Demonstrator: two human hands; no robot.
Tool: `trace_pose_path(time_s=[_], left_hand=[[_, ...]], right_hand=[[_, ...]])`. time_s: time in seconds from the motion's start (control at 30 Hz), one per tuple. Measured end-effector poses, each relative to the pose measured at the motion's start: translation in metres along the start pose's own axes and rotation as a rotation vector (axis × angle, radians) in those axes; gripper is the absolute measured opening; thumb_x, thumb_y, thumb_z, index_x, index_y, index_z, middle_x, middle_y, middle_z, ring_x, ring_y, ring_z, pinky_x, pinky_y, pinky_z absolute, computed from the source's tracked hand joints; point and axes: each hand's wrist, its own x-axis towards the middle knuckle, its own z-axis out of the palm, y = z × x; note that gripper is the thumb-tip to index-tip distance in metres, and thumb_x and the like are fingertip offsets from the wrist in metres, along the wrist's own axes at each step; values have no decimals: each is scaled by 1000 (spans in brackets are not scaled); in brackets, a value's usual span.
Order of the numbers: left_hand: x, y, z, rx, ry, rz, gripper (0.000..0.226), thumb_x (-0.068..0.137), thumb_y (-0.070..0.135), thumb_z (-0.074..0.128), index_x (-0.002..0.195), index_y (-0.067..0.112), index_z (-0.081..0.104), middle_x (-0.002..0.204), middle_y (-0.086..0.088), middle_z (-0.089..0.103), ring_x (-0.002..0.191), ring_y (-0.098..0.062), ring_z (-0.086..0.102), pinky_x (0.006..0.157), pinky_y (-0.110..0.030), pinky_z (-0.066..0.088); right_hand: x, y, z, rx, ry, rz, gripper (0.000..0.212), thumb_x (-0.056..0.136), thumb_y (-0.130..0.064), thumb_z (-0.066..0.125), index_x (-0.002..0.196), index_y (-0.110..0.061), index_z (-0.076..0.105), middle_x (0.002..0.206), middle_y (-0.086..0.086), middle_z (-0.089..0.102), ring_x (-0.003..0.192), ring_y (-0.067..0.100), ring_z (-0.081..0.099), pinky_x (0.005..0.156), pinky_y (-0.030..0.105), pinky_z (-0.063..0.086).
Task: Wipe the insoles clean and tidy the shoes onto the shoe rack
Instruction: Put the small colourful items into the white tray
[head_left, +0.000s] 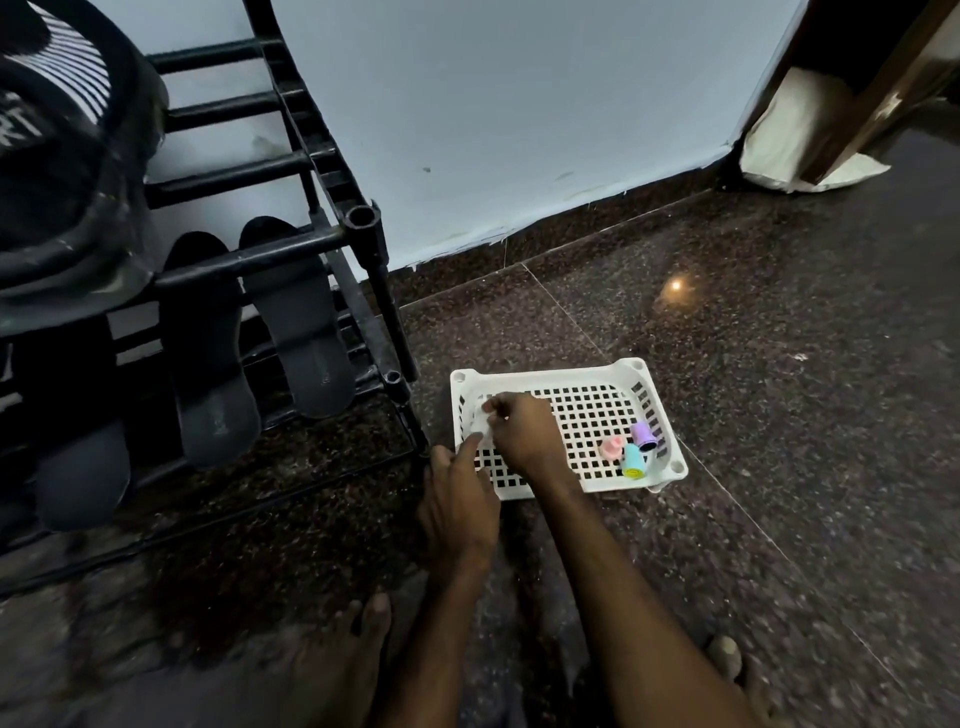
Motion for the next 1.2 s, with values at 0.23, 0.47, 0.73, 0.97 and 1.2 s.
trace_pose_path(time_s=[0.23,0.47,0.73,0.97,1.2], left_hand=[[-1,4,-1,87,2,50,49,93,26,60,139,37,47,120,0,48,115,-22,49,82,-37,48],[-9,-5,3,-73,65,-21,56,87,22,68,139,24,46,128,-4,45,120,-26,47,90,-40,46],[-13,-8,9,-152,42,-91,61,89,23,67,144,16,41,138,-8,43,125,-29,47,93,-39,44],[-16,-10,5,-100,39,-132,58,84,25,67,137,18,45,132,-8,50,119,-30,52,86,-41,47],[-27,-24,3,-136,62,-133,58,82,20,68,135,15,47,128,-12,52,114,-34,53,83,-43,48]], right_hand=[[-6,2,1,-646,50,-109,28,93,-24,51,118,-22,64,131,8,40,120,29,37,92,45,39],[-12,6,1,-379,-39,-44,40,93,-12,48,129,-25,59,152,11,27,131,33,33,101,44,42],[-8,4,8,-240,-111,-149,49,91,-3,48,139,-13,53,159,16,23,139,36,31,115,36,29],[-43,40,-18,-129,195,8,41,93,-10,58,133,-8,57,152,18,36,142,31,31,118,37,25],[-66,97,-46,-280,130,162,31,94,-12,50,121,1,57,139,28,43,129,42,39,108,48,40]])
